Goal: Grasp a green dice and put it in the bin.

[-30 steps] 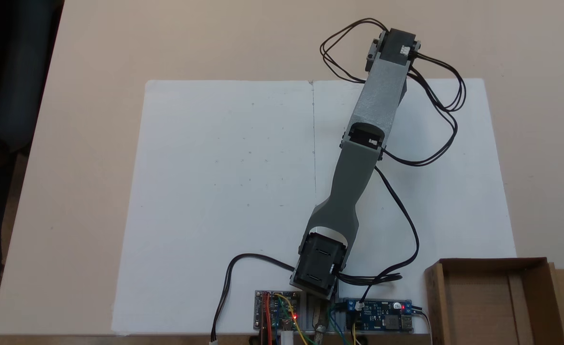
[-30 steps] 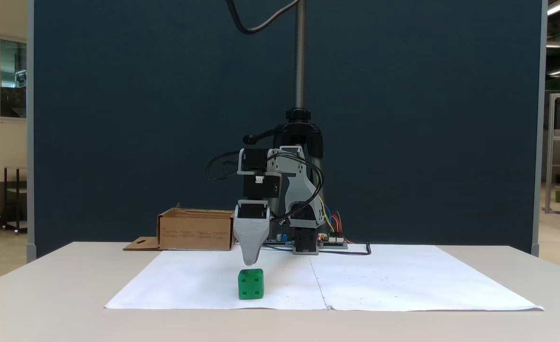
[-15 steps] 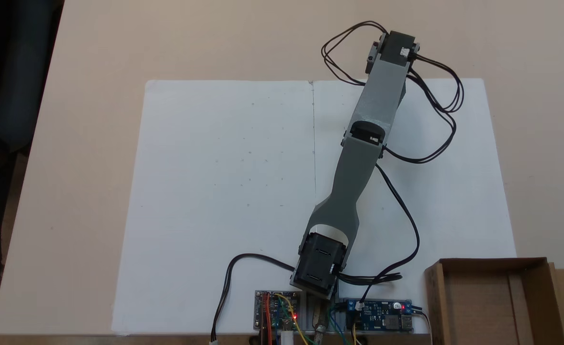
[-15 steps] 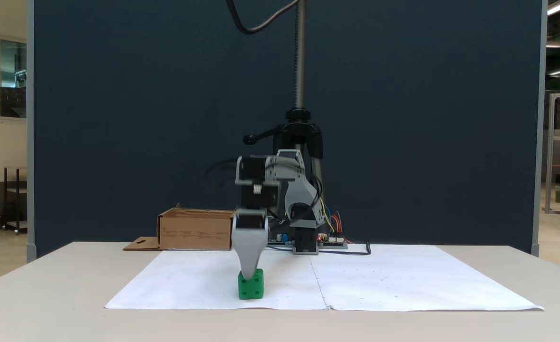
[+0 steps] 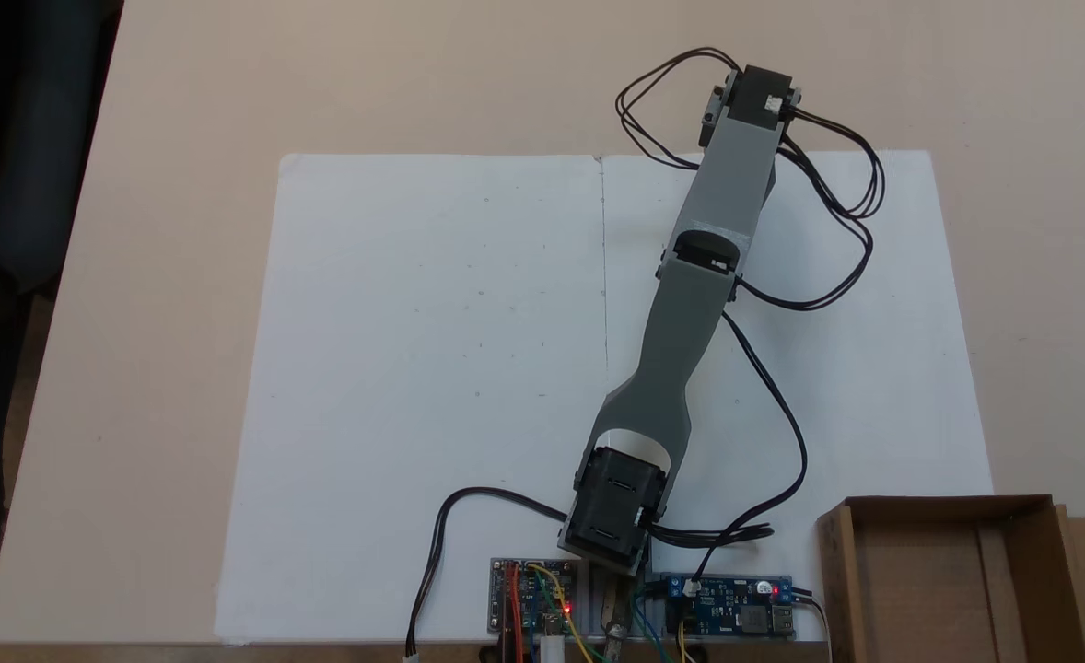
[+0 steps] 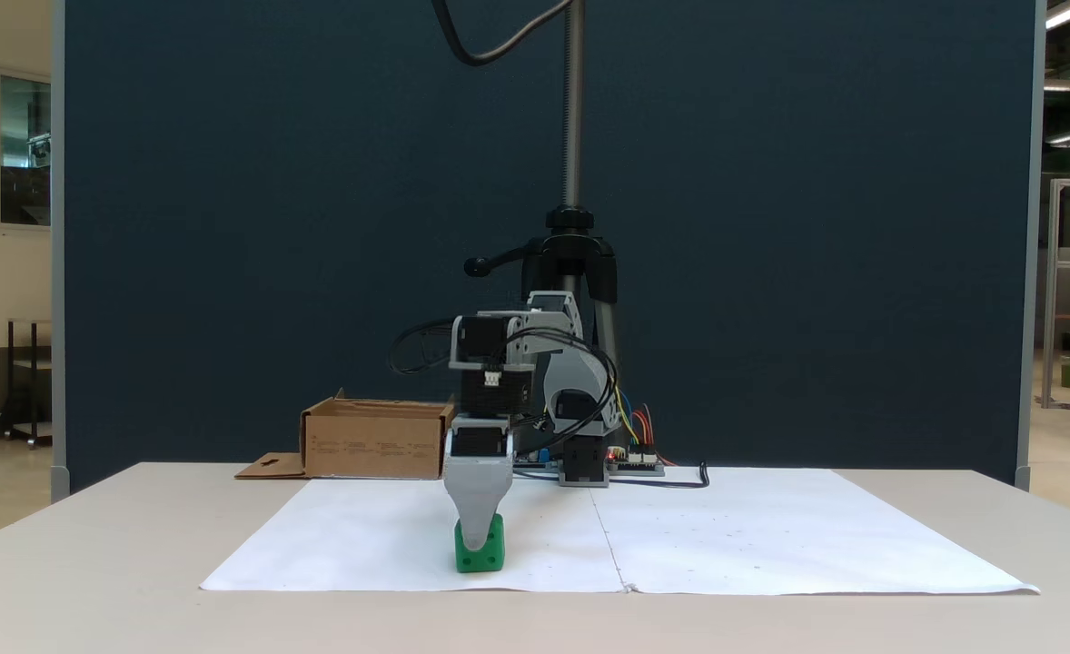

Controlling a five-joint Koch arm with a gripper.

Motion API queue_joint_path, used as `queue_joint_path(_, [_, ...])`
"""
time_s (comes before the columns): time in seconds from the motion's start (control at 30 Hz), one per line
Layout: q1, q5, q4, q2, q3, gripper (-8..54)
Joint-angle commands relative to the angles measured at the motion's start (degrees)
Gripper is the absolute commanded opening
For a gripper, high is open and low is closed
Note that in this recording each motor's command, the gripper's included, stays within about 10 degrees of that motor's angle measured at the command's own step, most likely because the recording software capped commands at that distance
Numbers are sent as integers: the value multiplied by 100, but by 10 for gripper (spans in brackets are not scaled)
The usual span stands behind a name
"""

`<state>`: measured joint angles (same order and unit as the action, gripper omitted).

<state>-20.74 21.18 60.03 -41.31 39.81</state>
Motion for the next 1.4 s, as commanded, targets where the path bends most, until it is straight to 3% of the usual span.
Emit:
queue_joint_path(0.0, [-44,536,-308,-141,-220,433])
queue_joint_path(0.3, [-53,536,-316,-88,-220,413])
queue_joint_path(0.5, [-53,536,-316,-53,-220,366])
queue_joint_path(0.8, [-18,536,-316,35,-220,364])
queue_joint_path(1.07, [-18,536,-316,35,-220,241])
queue_joint_path(1.17, [-18,527,-316,35,-220,229])
queue_joint_path(1.27, [-26,527,-325,35,-220,136])
queue_joint_path(1.37, [-44,519,-369,35,-220,123])
